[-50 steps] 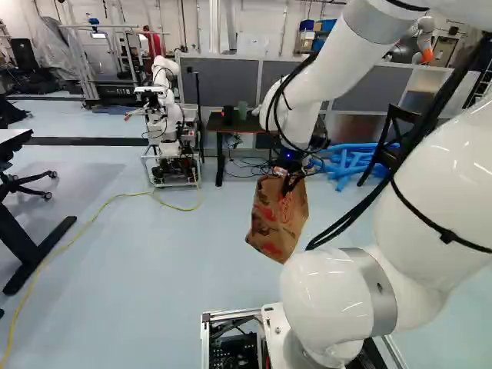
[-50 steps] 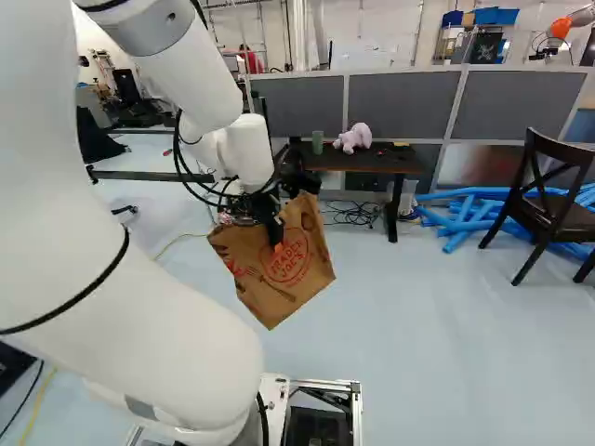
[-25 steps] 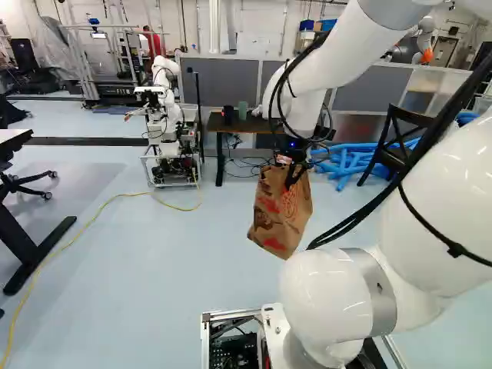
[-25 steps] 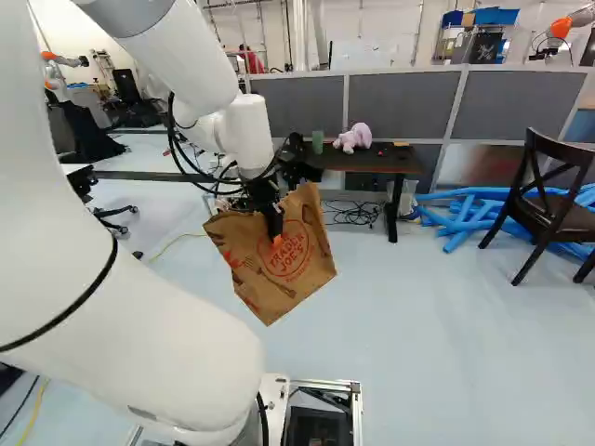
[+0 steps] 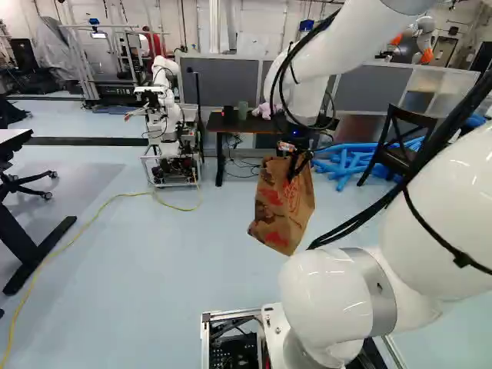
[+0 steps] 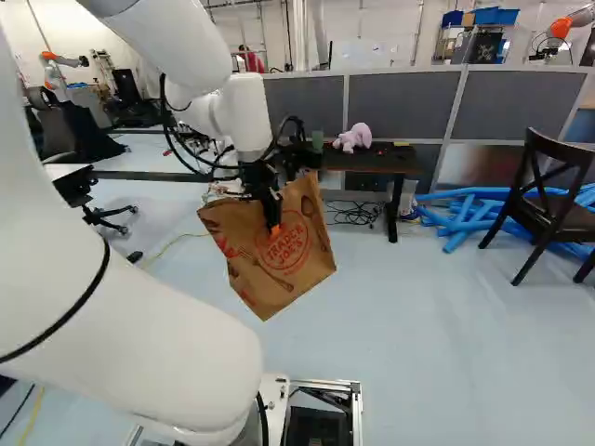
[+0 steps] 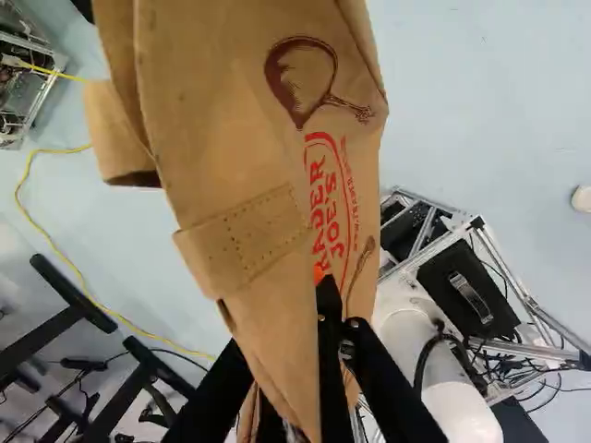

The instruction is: Pick up the bag on the ground and place it on the table

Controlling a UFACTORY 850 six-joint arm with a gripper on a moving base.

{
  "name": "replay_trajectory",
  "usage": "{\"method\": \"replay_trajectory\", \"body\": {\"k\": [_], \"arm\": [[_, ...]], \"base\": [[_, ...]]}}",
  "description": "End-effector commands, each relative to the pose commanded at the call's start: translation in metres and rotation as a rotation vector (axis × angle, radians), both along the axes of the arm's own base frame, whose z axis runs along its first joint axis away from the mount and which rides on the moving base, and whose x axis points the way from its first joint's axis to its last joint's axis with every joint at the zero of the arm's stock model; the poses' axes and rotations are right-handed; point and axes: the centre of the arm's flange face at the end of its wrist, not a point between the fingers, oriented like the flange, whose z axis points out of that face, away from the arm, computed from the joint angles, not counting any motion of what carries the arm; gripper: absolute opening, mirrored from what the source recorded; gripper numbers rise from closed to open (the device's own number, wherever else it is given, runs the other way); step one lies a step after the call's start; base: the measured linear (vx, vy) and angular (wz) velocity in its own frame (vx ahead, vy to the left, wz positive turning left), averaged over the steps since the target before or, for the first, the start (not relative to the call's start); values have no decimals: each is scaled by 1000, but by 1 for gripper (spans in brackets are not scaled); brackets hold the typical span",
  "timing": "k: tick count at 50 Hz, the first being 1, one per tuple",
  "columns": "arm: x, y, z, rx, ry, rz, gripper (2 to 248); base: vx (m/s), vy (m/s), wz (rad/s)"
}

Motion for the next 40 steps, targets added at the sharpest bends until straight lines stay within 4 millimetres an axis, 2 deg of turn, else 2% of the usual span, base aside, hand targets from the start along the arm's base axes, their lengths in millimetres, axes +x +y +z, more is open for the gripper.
{"method": "replay_trajectory", "body": {"k": [40], "arm": [[0, 3, 62, 1, 22, 7, 23]], "base": [[0, 0, 0]]}}
